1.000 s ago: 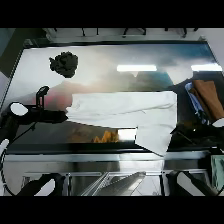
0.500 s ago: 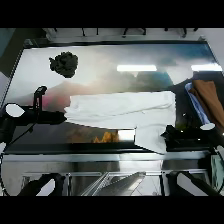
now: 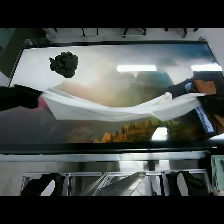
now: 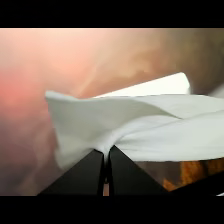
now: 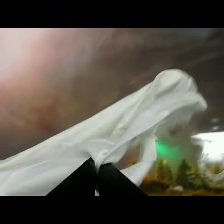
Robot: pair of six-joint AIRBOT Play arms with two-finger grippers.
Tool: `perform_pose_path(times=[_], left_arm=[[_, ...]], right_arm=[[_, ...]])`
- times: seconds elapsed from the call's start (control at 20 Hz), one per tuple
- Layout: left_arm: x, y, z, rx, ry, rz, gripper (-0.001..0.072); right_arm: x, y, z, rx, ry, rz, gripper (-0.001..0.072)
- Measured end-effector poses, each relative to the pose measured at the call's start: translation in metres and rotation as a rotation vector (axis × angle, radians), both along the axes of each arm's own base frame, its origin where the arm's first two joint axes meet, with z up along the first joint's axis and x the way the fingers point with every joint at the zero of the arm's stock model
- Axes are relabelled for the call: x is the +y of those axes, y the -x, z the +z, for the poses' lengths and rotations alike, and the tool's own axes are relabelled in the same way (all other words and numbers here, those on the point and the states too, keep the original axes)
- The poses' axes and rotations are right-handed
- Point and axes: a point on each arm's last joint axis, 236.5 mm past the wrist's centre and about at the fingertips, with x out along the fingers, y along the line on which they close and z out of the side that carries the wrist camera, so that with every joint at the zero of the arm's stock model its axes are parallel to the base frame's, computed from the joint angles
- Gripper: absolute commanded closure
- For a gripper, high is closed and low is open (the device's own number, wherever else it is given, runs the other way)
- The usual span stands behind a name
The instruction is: Fold the shirts.
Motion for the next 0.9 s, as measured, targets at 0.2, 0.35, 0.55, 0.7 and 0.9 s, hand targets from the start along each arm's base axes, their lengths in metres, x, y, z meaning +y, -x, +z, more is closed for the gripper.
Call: perform_pose_path(times=[0.2, 0.35, 0.55, 0.7, 0.9], left_arm=[[0.018, 0.041, 0.122, -0.293, -0.140, 0.048, 0.0693], [0.034, 0.074, 0.199, -0.470, -0.145, 0.095, 0.0693], [0.042, 0.088, 0.236, -0.542, -0.116, 0.115, 0.0693], [0.038, 0.068, 0.223, -0.507, -0.171, 0.128, 0.0693], [0.030, 0.012, 0.160, -0.347, -0.338, 0.160, 0.0693]], right_arm=[[-0.007, 0.046, 0.123, -0.232, 0.226, -0.072, 0.0691], [-0.008, 0.079, 0.208, -0.415, 0.348, -0.133, 0.0691], [-0.004, 0.113, 0.297, -0.654, 0.455, -0.197, 0.0691], [-0.010, 0.108, 0.318, -0.702, 0.482, -0.221, 0.0691], [-0.036, 0.047, 0.283, -0.558, 0.426, -0.204, 0.0690]])
